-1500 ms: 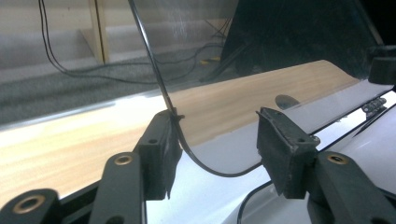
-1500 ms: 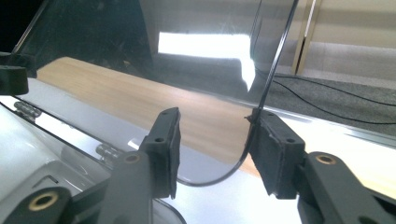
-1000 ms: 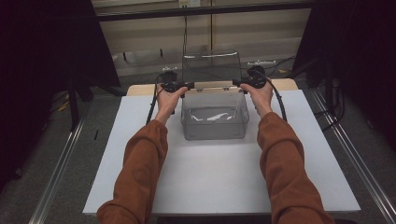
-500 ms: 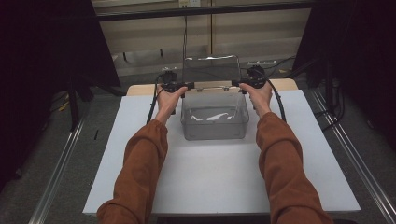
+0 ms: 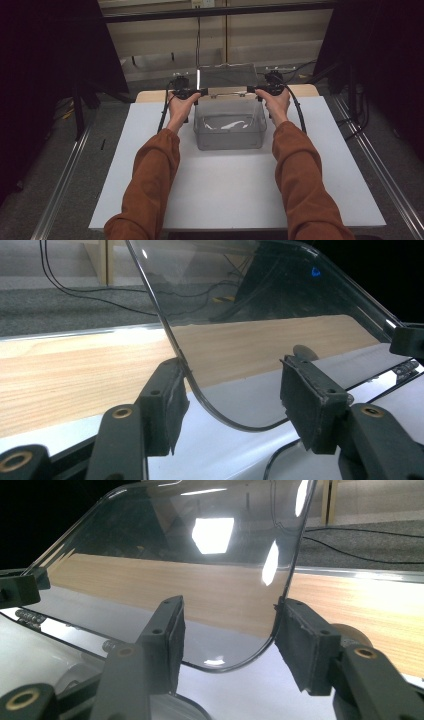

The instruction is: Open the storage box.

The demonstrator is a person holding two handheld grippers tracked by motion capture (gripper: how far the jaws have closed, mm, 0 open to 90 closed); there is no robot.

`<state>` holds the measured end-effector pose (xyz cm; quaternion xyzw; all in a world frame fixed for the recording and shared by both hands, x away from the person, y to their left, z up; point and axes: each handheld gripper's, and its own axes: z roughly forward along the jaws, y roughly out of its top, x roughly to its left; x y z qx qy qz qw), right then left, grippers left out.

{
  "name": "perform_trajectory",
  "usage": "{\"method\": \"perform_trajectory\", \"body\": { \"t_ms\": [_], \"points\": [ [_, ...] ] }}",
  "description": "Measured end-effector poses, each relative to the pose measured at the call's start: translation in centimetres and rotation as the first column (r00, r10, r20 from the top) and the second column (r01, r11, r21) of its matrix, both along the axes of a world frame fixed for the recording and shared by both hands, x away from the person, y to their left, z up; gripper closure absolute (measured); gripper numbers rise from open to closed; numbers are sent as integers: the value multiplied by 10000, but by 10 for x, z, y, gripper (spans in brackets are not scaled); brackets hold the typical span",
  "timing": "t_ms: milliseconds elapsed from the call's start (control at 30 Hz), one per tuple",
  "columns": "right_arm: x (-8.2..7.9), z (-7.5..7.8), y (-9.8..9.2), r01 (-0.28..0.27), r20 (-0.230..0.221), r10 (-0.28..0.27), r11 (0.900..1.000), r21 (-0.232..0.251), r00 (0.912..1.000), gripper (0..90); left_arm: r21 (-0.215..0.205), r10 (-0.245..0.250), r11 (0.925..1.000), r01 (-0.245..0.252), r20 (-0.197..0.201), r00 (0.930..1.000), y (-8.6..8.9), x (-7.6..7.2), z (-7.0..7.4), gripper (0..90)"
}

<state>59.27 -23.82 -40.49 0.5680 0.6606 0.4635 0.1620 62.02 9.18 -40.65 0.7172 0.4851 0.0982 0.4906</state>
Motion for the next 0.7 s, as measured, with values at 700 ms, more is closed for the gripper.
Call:
{"method": "perform_trajectory", "body": {
  "t_ms": [700],
  "points": [
    [1,-2,4,32,2,-32,10000,-7,10000,377,-291,158,9994,-159,-40,9999,1,0,-4,410]
  ]
}}
